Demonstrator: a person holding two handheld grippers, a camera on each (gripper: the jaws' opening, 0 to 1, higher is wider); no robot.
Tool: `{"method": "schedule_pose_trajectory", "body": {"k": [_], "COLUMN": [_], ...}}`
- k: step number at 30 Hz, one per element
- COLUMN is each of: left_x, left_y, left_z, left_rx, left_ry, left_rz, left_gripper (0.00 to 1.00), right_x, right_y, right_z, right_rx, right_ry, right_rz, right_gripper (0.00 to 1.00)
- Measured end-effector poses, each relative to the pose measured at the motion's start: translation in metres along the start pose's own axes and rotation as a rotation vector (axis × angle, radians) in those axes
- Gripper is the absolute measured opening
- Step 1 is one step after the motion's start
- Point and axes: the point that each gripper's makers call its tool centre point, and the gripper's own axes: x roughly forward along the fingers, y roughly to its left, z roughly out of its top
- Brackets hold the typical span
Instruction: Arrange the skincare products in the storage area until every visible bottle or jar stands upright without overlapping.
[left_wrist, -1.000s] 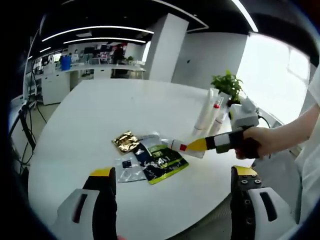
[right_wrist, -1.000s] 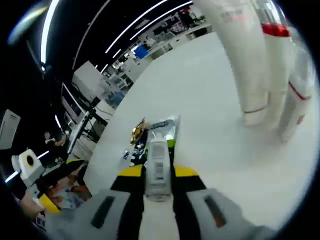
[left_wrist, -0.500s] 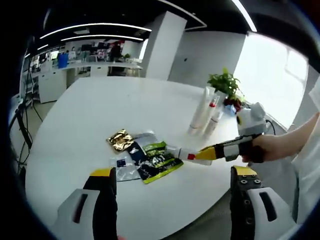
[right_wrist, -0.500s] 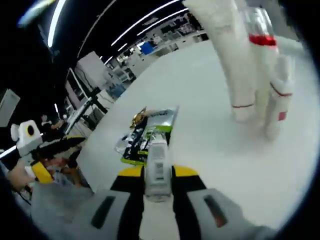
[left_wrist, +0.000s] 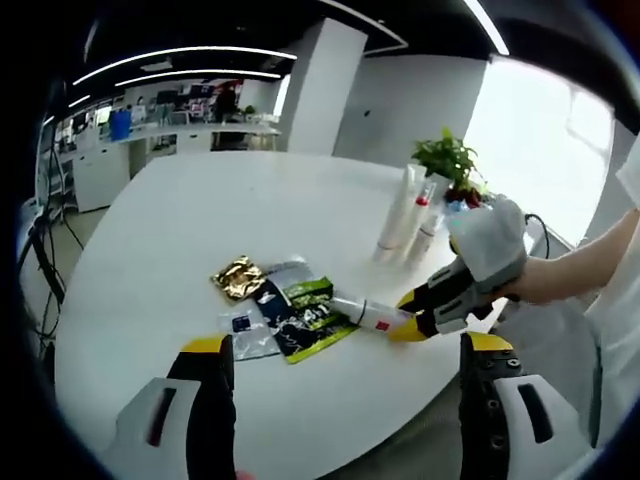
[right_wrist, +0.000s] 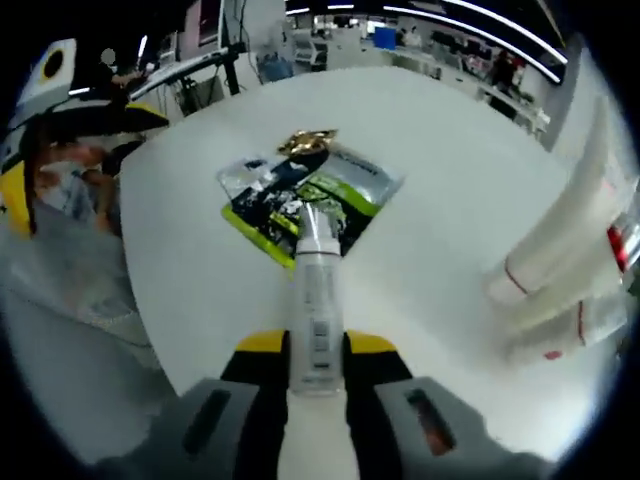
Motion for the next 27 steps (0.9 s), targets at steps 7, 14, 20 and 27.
{"method": "schedule_pose_trajectory", "body": {"k": [7, 14, 20, 27], "left_x": [0.0, 0.001, 0.0, 0.005], "left_y": [0.001, 0.0, -0.002, -0.011], "left_z": [0.0, -0.001, 0.004, 0.012], "left_rx": [-0.022, -0.023, -0.077, -0.19], "left_ry": [-0.002, 0.002, -0.025, -0.069], "left_rz": [-0.004, -0.008, -0.026, -0.077], "left_gripper": [0.91, 0.91, 0.91, 0.9], "right_x": [0.001, 0.001, -0.014, -0.047], "right_y": [0.004, 0.004, 0.012, 0.026], "right_z": [-0.003, -0.005, -0.002, 0.027], "right_rx": [-0.07, -0.097, -0.061, 0.322], "right_ry": [0.079, 0.15, 0.059, -0.168], "right_rz": [0.052, 0.103, 0.14, 0.303], "right_gripper": [0.19, 0.19, 0.18, 0.18]}}
